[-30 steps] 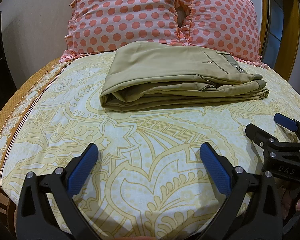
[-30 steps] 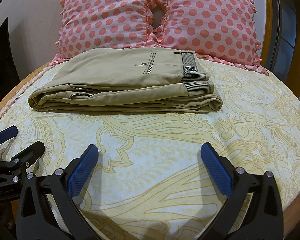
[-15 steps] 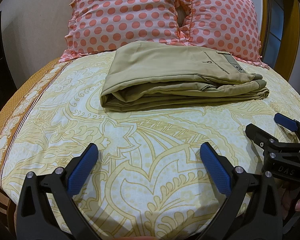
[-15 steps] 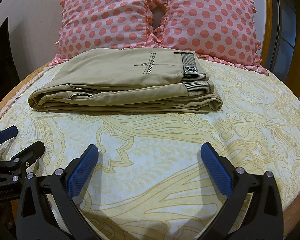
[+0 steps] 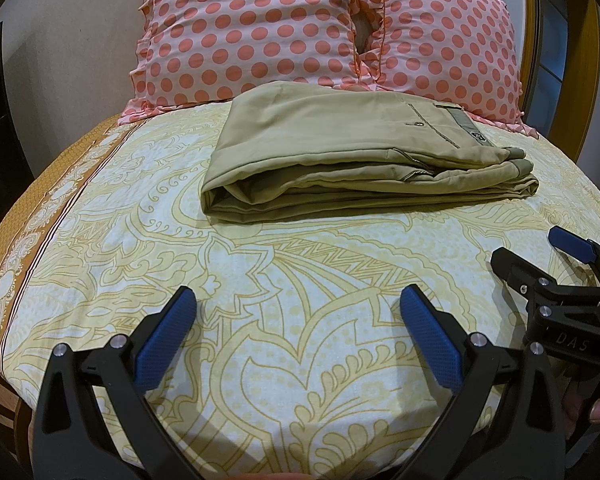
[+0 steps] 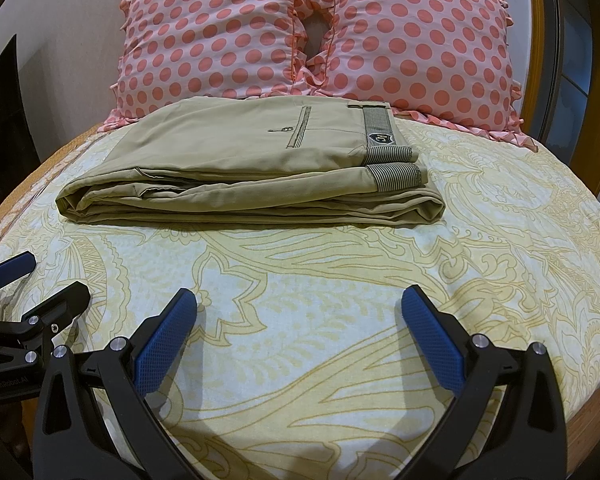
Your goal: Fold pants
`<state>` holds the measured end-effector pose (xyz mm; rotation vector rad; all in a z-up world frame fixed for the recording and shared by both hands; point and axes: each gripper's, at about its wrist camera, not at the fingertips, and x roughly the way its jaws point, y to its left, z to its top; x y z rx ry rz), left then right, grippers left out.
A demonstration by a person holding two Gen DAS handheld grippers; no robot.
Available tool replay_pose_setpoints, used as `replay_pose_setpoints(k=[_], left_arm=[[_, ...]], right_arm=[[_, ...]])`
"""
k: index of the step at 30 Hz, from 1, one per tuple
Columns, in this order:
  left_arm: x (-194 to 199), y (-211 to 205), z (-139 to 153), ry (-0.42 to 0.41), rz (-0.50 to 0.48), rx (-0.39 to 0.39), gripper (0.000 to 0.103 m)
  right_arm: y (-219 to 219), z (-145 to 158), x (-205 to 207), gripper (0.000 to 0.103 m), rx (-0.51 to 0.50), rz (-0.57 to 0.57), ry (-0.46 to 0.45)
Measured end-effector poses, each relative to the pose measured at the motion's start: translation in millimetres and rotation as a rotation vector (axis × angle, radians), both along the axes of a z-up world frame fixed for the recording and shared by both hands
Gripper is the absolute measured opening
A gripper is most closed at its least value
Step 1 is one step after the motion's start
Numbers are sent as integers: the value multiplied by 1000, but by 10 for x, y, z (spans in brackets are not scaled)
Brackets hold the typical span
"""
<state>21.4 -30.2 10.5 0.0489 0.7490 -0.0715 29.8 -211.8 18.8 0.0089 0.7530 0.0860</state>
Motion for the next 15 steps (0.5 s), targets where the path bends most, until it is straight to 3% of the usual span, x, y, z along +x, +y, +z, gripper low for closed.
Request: replay_pose_setpoints(k=[15], left_arm=[[-7, 2, 4, -8, -7, 0, 101]], right_arm=[[-4, -5, 4, 102, 0, 1, -2]])
